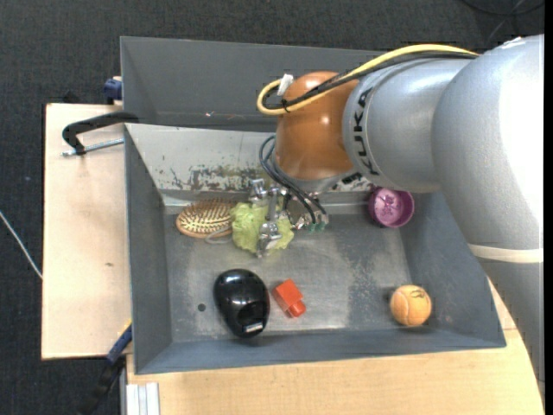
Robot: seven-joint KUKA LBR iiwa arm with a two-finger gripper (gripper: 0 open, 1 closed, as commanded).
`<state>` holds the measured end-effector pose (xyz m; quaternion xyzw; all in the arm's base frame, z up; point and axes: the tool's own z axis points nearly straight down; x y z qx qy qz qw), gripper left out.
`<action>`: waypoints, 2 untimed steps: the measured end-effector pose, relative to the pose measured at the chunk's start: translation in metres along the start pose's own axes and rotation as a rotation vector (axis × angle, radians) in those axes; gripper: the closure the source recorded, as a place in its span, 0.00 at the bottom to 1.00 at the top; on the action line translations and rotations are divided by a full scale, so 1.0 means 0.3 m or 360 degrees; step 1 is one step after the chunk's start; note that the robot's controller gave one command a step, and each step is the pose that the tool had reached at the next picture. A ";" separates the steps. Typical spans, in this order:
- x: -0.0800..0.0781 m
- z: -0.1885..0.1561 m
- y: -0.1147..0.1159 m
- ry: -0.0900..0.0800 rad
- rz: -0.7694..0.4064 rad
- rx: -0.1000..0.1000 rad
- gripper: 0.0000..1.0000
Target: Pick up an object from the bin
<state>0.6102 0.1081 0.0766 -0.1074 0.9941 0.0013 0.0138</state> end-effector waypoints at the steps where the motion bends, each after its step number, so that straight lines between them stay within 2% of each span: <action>1: 0.003 -0.007 0.001 0.0009 0.0042 0.0001 1.00; 2: -0.020 -0.288 0.002 0.0019 0.0000 -0.0001 1.00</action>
Offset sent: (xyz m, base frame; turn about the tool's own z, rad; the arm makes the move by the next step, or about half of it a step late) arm -0.0001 -0.0001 0.0799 0.0000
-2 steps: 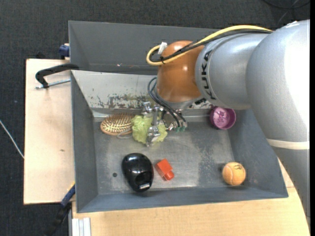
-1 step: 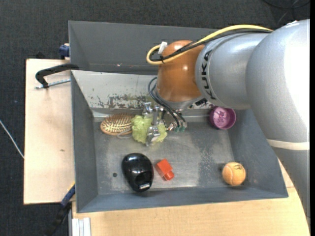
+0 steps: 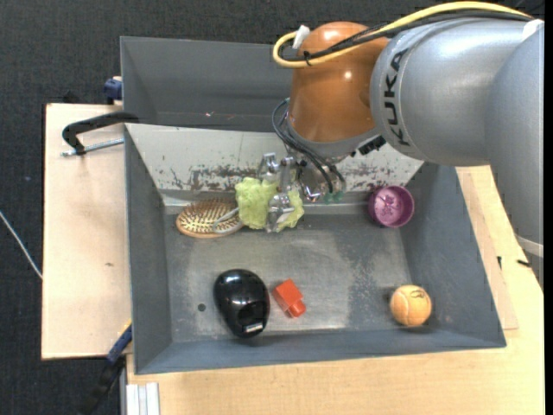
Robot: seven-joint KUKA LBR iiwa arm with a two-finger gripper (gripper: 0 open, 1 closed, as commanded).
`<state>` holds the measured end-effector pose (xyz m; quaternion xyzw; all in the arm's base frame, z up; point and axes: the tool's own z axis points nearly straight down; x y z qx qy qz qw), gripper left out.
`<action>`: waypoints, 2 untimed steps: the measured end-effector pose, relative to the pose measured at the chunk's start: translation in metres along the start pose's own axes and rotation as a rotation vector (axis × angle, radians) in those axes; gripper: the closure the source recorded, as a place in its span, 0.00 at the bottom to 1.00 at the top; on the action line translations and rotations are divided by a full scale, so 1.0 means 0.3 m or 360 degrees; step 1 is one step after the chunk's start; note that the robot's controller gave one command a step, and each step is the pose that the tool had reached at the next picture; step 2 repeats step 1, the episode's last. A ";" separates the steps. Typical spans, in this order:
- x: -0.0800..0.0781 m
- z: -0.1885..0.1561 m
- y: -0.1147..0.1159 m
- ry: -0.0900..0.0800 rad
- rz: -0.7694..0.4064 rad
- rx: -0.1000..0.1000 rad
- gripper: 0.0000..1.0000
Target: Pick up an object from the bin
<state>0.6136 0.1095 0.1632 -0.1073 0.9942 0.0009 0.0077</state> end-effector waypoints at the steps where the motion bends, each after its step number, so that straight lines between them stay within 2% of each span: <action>1: 0.010 0.018 0.000 0.0017 0.0015 -0.0002 1.00; 2: 0.010 0.018 0.000 0.0017 0.0015 -0.0002 1.00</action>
Offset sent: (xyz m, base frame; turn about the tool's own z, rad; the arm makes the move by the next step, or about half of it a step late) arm 0.0001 -0.0002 0.0014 0.0000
